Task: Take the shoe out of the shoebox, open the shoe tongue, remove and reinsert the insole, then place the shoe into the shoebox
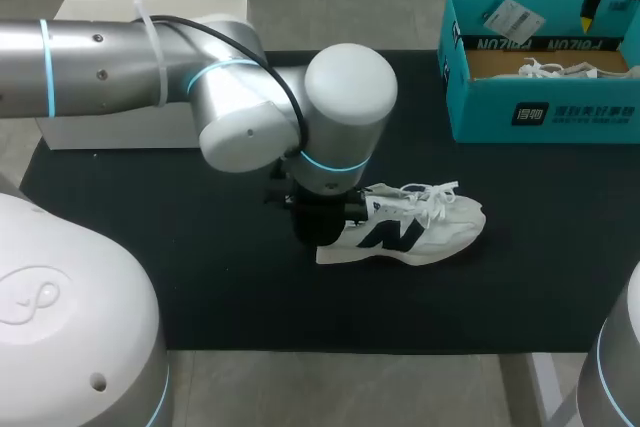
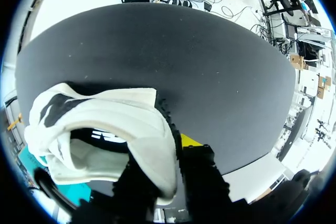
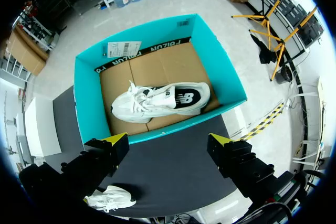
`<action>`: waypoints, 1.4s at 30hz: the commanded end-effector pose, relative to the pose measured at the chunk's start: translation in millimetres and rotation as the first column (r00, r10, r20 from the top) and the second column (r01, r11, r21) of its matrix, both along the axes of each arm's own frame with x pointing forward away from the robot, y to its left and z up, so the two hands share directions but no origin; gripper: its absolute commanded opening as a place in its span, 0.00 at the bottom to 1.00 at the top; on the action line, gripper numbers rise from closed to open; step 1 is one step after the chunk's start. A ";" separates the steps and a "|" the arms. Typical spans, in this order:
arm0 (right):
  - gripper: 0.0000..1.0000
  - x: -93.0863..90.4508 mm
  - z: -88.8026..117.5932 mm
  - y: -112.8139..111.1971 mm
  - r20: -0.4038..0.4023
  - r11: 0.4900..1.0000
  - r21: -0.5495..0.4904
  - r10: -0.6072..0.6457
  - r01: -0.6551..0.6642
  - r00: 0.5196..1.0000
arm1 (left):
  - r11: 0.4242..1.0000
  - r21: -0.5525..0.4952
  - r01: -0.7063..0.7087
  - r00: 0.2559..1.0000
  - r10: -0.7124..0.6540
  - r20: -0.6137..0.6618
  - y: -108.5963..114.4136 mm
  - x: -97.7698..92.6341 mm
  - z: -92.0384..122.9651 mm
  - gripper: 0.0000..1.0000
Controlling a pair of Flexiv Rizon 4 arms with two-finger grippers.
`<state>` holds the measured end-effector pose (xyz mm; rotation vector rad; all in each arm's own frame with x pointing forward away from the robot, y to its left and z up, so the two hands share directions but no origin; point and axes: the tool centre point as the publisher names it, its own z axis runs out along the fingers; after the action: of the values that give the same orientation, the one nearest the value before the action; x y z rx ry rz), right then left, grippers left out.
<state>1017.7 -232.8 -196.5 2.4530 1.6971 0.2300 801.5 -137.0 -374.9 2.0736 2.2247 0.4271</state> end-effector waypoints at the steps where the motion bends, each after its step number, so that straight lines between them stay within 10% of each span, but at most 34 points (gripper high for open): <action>1: 1.00 -0.6 -0.4 0.0 0.002 1.000 0.000 -0.001 0.001 1.000 | 1.000 0.009 0.003 1.000 -0.003 -0.009 -3.8 2.5 -3.2 0.00; 13: 1.00 -0.6 -0.4 0.0 0.002 1.000 0.000 -0.001 0.001 1.000 | 1.000 0.028 -0.003 0.999 0.004 -0.049 -4.8 3.0 -17.2 0.00; 15: 1.00 -0.6 -0.4 0.0 0.002 1.000 0.000 -0.001 0.001 1.000 | 1.000 0.017 0.017 0.998 -0.016 -0.056 -5.2 1.8 -14.9 0.80; 16: 1.00 -0.6 -0.4 0.0 0.002 1.000 0.000 -0.001 0.001 1.000 | 1.000 0.012 0.028 0.998 -0.027 -0.057 -5.4 1.3 -12.8 1.00; 31: 1.00 -0.6 -0.4 0.0 0.002 1.000 0.000 -0.001 0.001 1.000 | 0.965 -0.219 -0.145 0.983 0.116 -0.139 4.6 -7.5 49.7 1.00; 42: 1.00 -0.6 -0.4 0.0 0.002 1.000 0.000 -0.001 0.001 1.000 | 0.726 -0.504 -0.468 0.840 0.190 -0.508 10.4 -16.1 80.5 1.00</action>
<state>1017.7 -232.8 -196.5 2.4530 1.6971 0.2300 782.2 -136.9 -296.3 1.6761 2.5769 -0.1884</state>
